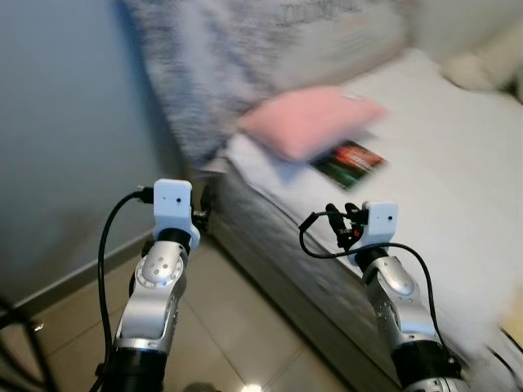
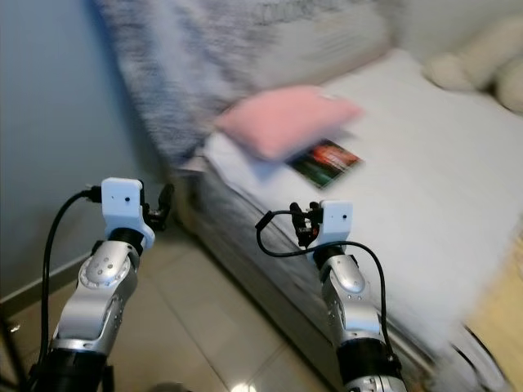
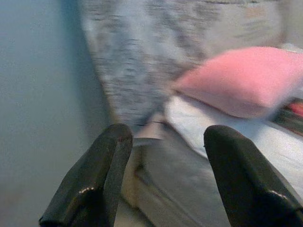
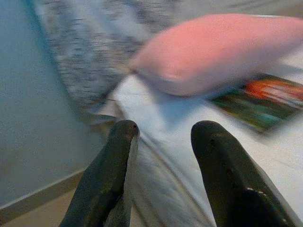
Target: Clean up the room
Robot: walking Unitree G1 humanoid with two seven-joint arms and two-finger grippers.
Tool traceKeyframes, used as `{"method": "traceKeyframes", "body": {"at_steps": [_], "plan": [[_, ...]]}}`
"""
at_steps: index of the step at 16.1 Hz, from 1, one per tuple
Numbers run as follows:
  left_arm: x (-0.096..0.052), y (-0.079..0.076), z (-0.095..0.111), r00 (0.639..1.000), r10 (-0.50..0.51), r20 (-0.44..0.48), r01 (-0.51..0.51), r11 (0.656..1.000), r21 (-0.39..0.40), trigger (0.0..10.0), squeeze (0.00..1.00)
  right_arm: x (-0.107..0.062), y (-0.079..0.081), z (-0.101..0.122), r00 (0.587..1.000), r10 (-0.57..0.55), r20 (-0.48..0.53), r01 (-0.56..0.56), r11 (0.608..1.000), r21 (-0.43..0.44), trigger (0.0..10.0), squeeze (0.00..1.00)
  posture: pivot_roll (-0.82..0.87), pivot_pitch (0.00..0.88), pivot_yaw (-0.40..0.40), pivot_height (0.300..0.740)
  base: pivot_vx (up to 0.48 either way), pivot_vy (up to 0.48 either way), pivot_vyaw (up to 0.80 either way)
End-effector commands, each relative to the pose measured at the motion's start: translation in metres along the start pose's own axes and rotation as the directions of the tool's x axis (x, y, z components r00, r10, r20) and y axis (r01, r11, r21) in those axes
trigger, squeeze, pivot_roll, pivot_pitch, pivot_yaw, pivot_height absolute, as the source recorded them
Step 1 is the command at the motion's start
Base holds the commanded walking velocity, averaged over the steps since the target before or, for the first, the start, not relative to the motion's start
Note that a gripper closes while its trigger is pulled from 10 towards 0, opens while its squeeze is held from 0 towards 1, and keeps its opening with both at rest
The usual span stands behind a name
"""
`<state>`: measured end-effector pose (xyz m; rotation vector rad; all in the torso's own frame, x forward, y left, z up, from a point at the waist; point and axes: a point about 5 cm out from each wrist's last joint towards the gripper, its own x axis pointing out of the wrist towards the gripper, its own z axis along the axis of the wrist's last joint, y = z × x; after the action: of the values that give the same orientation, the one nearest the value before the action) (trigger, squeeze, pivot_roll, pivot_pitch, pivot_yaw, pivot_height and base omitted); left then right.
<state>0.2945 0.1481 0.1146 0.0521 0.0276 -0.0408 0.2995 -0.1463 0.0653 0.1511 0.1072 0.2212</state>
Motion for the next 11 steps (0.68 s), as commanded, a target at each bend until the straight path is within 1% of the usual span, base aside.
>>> {"method": "traceKeyframes", "body": {"at_steps": [1, 4, 7, 9, 10, 11], "plan": [[-0.0002, 0.005, 0.0002, 0.999, 0.032, -0.009, -0.032, 0.999, 0.038, 10.0, 0.0, 0.004, 0.008, 0.0023, 1.0, 0.026, 0.008, -0.027, 1.0, 0.014, 10.0, 0.0, 0.06, 0.0, -0.048, 0.74, 0.382, 0.0, 0.49], [0.0006, 0.0048, -0.0021, 0.999, 0.047, -0.022, -0.046, 0.997, 0.057, 10.0, 0.0, 0.0051, 0.0089, 0.0023, 0.999, 0.034, 0.003, -0.035, 0.999, 0.016, 10.0, 0.0, 0.06, 0.0, -0.05, 0.74, 0.0, 0.0, 0.49], [0.0011, 0.0061, -0.0011, 0.998, 0.052, -0.019, -0.049, 0.994, 0.097, 10.0, 0.0, 0.0055, 0.0103, 0.0003, 0.999, 0.041, -0.006, -0.041, 0.999, 0.018, 10.0, 0.0, 0.07, 0.0, -0.052, 0.74, 0.0, 0.0, 0.48], [0.0009, 0.005, -0.0005, 0.999, 0.051, -0.019, -0.049, 0.993, 0.109, 10.0, 0.0, 0.006, 0.0113, 0.0002, 0.999, 0.044, -0.006, -0.044, 0.999, 0.019, 10.0, 0.0, 0.07, 0.0, -0.052, 0.74, 0.0, -0.433, 0.48], [0.0009, 0.0051, -0.0008, 0.998, 0.057, -0.02, -0.055, 0.993, 0.103, 10.0, 0.0, 0.0063, 0.0119, 0.0002, 0.999, 0.045, -0.007, -0.045, 0.999, 0.018, 10.0, 0.0, 0.07, 0.0, -0.05, 0.74, 0.0, -0.416, 0.48], [0.0009, 0.0056, -0.0008, 0.998, 0.062, -0.02, -0.059, 0.993, 0.104, 10.0, 0.0, 0.0065, 0.0123, 0.0002, 0.999, 0.045, -0.007, -0.045, 0.999, 0.018, 10.0, 0.0, 0.06, 0.0, -0.049, 0.74, 0.244, -0.412, 0.48]]}}
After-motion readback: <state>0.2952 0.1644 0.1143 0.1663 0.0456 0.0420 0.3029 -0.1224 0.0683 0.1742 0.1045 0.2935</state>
